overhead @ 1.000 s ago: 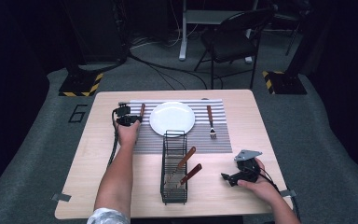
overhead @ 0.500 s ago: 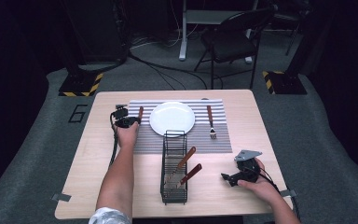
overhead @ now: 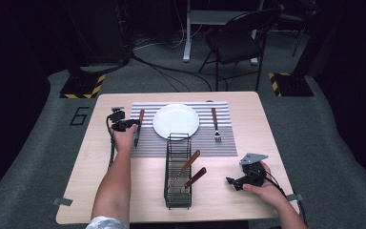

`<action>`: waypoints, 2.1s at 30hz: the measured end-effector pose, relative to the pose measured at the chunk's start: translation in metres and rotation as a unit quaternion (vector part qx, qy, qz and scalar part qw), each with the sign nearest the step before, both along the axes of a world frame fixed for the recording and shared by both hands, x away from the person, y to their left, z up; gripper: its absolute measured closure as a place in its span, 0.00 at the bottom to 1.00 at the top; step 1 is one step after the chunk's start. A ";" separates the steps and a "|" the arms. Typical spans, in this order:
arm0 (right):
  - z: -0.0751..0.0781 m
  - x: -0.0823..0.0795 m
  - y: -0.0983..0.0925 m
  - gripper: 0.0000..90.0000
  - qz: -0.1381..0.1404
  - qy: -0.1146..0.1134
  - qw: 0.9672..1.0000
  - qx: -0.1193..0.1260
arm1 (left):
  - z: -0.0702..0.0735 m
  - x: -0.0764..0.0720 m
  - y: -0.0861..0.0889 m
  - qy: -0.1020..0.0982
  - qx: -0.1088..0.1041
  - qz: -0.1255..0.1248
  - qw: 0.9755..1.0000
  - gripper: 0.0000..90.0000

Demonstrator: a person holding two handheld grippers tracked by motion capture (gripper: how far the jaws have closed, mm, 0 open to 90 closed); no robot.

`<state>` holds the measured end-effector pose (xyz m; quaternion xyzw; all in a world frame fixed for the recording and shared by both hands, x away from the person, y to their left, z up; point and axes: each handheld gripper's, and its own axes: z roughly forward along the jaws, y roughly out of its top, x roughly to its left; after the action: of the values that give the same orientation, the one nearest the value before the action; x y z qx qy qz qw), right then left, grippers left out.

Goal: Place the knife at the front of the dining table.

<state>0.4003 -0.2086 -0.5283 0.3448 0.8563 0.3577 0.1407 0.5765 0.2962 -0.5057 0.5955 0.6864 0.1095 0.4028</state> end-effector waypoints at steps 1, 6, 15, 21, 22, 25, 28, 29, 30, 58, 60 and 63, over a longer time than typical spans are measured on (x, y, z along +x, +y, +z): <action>0.000 0.000 0.000 0.00 0.000 0.000 1.000 0.000 | 0.001 -0.001 0.001 -0.003 0.001 0.000 1.000 0.69; 0.000 0.000 0.000 0.00 0.000 0.000 1.000 -0.001 | 0.011 -0.008 0.010 -0.013 0.013 -0.004 1.000 0.63; 0.000 0.000 0.000 0.00 0.000 0.000 1.000 -0.001 | 0.035 -0.022 0.024 -0.031 0.018 -0.016 0.999 0.60; 0.000 0.000 0.000 0.00 0.000 0.000 1.000 -0.001 | 0.056 -0.035 0.027 -0.057 0.037 -0.049 0.996 0.59; 0.000 0.000 0.000 0.00 0.000 0.000 1.000 -0.001 | 0.060 -0.039 0.026 -0.061 0.032 -0.049 0.996 0.59; 0.000 0.000 0.000 0.00 0.000 0.000 1.000 -0.001 | 0.070 -0.047 0.025 -0.073 0.037 -0.066 0.994 0.59; 0.000 0.000 0.000 0.00 0.000 0.000 1.000 -0.001 | 0.079 -0.056 0.024 -0.086 0.038 -0.076 0.993 0.59; 0.000 0.000 0.000 0.00 0.000 0.000 1.000 -0.001 | 0.081 -0.059 0.024 -0.090 0.038 -0.079 0.992 0.59; 0.000 0.000 0.000 0.00 0.000 0.000 1.000 -0.001 | 0.085 -0.063 0.023 -0.095 0.039 -0.084 0.991 0.59; 0.000 0.000 0.000 0.00 0.000 0.000 1.000 -0.001 | 0.089 -0.153 0.020 -0.142 0.107 -0.184 0.967 0.53; 0.000 0.000 0.000 0.00 0.000 0.000 1.000 -0.001 | 0.083 -0.156 0.021 -0.135 0.107 -0.185 0.968 0.53; 0.000 0.000 0.000 0.00 0.000 0.000 1.000 -0.001 | 0.072 -0.162 0.023 -0.121 0.110 -0.188 0.968 0.52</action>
<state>0.4002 -0.2085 -0.5283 0.3446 0.8567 0.3567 0.1414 0.4147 0.3196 -0.4334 0.7366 0.4920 0.1784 0.4285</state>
